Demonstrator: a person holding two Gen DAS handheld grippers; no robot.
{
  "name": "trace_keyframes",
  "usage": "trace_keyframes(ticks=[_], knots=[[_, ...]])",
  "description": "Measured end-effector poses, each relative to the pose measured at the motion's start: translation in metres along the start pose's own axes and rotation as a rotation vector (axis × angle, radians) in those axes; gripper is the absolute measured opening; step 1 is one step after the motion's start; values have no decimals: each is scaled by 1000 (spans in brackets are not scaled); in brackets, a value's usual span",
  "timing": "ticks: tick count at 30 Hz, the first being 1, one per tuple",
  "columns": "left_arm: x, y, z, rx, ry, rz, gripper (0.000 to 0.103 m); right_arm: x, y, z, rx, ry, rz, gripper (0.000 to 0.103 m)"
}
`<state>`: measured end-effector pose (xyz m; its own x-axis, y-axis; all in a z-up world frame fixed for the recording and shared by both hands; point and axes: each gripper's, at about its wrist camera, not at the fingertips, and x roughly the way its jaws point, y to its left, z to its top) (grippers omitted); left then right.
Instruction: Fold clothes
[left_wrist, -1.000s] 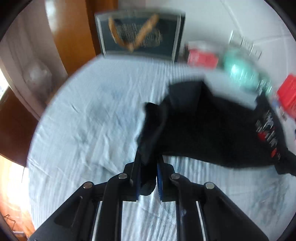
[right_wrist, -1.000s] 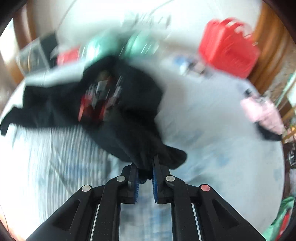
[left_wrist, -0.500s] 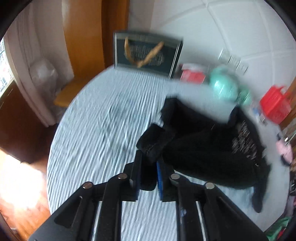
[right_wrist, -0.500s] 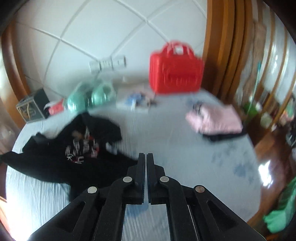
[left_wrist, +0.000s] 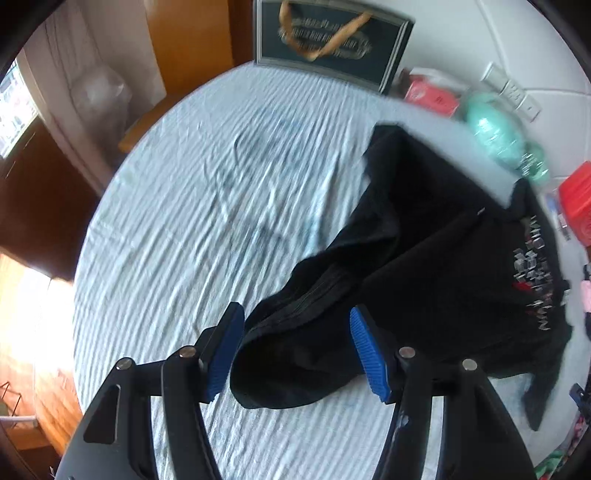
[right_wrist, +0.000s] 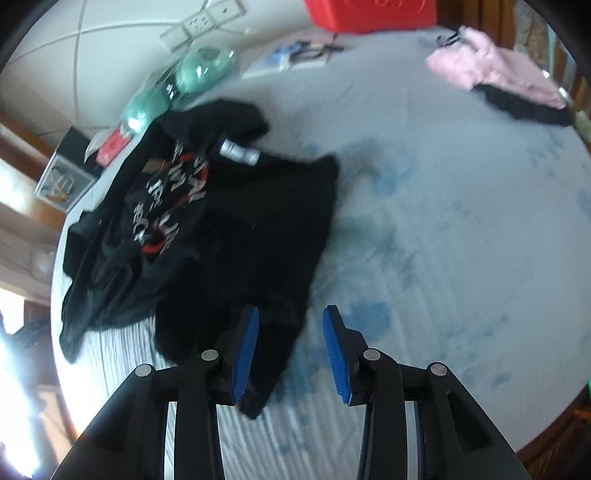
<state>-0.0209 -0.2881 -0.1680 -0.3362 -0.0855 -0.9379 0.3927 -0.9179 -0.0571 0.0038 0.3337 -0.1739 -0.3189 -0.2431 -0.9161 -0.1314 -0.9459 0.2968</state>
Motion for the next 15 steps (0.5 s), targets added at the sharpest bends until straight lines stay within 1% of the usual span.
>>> trace_keyframes(ticks=[2, 5, 7, 9, 11, 12, 13, 14, 15], knots=[[16, 1, -7, 4, 25, 20, 59, 12, 6, -4, -6, 30, -2, 36], [36, 0, -16, 23, 44, 49, 59, 27, 13, -7, -6, 50, -34, 36], [43, -2, -20, 36, 44, 58, 60, 36, 17, -7, -6, 52, -61, 36], [43, -3, -22, 46, 26, 59, 59, 45, 22, -7, -9, 53, -89, 37], [43, -3, -24, 51, 11, 55, 60, 55, 28, -6, -26, 39, -163, 41], [43, -2, -25, 50, 7, 49, 60, 58, 29, -7, -31, 31, -189, 46], [43, 1, -27, 44, 3, 48, 66, 62, 31, -7, -35, 23, -213, 51], [44, 3, -28, 38, -3, 55, 76, 63, 33, -8, -45, -4, -228, 55], [45, 7, -29, 33, -10, 60, 80, 65, 36, -9, -55, -15, -235, 63]])
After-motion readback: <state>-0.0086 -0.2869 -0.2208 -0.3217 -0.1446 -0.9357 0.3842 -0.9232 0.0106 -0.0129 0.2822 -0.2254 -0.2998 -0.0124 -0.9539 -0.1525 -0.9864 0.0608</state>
